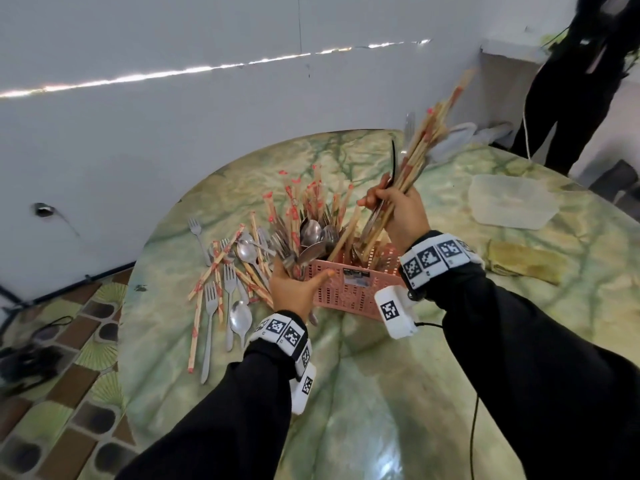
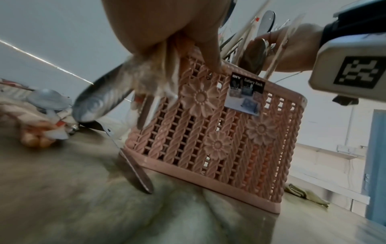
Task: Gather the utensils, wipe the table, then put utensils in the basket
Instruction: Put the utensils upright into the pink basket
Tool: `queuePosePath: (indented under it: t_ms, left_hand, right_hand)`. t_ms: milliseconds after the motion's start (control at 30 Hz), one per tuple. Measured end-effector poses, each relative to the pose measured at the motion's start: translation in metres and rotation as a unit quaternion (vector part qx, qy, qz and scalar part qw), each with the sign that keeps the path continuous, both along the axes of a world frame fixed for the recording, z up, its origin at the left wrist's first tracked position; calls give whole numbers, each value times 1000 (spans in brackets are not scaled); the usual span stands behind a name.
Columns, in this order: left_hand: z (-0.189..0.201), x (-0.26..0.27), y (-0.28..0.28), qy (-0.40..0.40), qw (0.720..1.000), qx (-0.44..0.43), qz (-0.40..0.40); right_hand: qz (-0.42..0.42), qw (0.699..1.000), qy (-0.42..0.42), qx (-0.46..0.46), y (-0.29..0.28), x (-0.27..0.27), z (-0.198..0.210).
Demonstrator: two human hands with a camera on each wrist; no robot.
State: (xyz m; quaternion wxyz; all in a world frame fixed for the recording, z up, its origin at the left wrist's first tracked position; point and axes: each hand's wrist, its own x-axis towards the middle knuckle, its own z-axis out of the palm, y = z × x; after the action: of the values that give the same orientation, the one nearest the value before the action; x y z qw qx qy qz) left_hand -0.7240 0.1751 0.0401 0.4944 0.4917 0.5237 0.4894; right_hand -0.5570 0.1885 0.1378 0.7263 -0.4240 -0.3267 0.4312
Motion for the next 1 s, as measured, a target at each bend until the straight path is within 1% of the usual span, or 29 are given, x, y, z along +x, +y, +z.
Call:
queuePosePath:
  t_ms: [100, 167, 267, 333, 433, 467, 567, 633, 700, 767, 833, 967, 1000]
  left_hand:
    - [4, 1, 0, 9, 1000, 6, 21]
    - [4, 2, 1, 4, 1000, 6, 25]
    - [0, 1, 2, -16, 1000, 10, 10]
    - [-4, 0, 4, -13, 1000, 11, 11]
    - [-4, -1, 4, -5, 1000, 12, 11]
    - [-3, -1, 5, -6, 1000, 12, 13]
    - [-1, -2, 4, -4, 1000, 15, 4]
    - [-1, -4, 4, -10, 1000, 10, -3]
    - [-1, -5, 3, -15, 1000, 8, -5]
    - [-2, -6, 2, -17, 1000, 8, -11]
    - [-1, -6, 2, -19, 1000, 10, -12]
    - [7, -4, -1, -34, 999, 19, -7]
    - [9, -4, -2, -36, 999, 26, -10]
  right_hand:
    - [21, 996, -80, -38, -1, -2, -9]
    - [50, 985, -147, -78, 0, -1, -13]
    - [118, 954, -242, -129, 4, 1, -10]
    - [151, 939, -274, -146, 2, 2, -4]
    - [179, 912, -323, -181, -5, 7, 0]
    - [180, 907, -326, -194, -6, 10, -2]
    - [162, 914, -290, -234, -12, 18, -7]
    - [186, 915, -255, -252, -16, 23, -8]
    - [232, 914, -219, -249, -20, 25, -8]
    - [244, 908, -233, -248, -20, 29, -5]
    - [234, 911, -252, -226, -18, 30, -3]
    - [185, 943, -178, -212, -18, 29, 1]
    - [164, 946, -177, -217, -20, 27, 3]
